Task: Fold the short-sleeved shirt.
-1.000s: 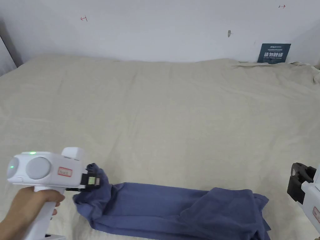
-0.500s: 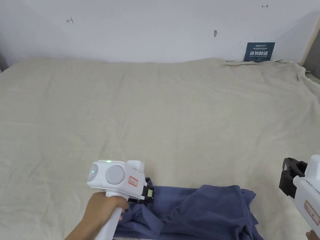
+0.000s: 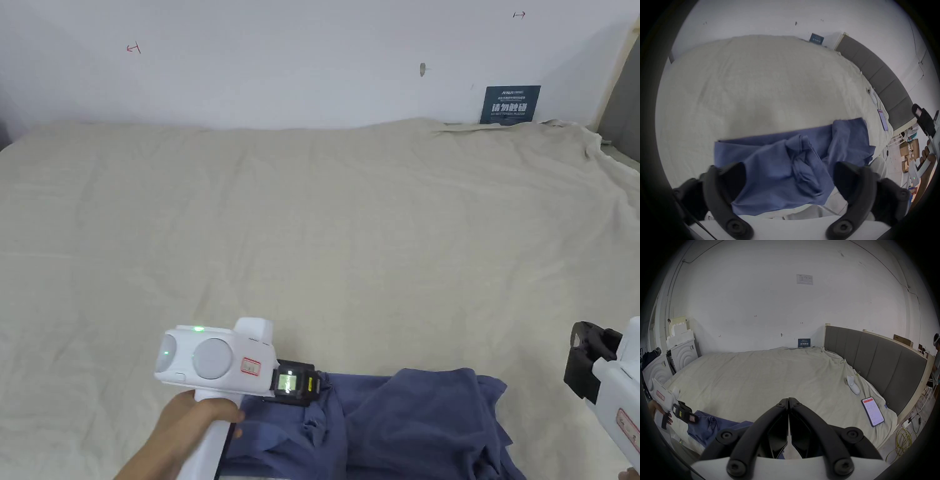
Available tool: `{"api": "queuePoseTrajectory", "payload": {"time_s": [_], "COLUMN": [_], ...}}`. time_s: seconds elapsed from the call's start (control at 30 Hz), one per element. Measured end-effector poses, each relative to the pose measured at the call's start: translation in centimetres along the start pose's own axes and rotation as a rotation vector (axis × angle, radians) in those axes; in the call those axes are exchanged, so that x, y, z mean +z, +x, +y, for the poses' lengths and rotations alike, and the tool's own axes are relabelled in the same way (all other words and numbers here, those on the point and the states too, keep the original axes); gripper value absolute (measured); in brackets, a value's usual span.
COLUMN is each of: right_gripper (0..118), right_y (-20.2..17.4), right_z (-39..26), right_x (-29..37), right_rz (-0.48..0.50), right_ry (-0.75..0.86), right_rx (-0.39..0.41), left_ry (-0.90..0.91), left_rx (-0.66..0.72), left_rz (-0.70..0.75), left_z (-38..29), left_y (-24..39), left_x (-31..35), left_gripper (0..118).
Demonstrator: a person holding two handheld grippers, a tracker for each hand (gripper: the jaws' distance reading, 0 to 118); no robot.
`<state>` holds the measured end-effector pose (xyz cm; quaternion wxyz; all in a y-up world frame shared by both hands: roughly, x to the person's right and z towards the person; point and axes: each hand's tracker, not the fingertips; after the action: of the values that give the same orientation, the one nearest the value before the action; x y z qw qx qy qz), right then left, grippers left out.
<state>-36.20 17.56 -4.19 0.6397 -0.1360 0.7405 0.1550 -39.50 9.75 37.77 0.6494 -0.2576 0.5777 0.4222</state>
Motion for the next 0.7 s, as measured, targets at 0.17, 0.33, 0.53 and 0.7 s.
{"api": "queuePoseTrajectory", "payload": {"time_s": [0.17,0.33,0.53,0.7], "right_gripper": [0,0,0,0], "right_y": [-0.1,-0.3,-0.3,-0.1], "right_z": [0.1,0.1,-0.1,-0.2], "right_x": [0.2,0.2,0.1,-0.1], "right_rz": [0.005,0.007,0.006,0.003], "right_ry": [0.015,0.012,0.004,-0.001], "right_rx": [-0.004,0.0,-0.008,-0.016], "left_ry": [0.111,0.186,0.249,0.218], "left_rx": [0.038,0.057,0.065,0.079], "left_rz": [0.031,0.134,0.155,0.164], "left_z": [0.3,-0.8,-3.4,-5.4], "left_y": [-2.7,-5.6,-7.1,-6.6], "left_x": [4.1,5.3,3.3,0.2], "left_gripper": [115,94,3,0]}}
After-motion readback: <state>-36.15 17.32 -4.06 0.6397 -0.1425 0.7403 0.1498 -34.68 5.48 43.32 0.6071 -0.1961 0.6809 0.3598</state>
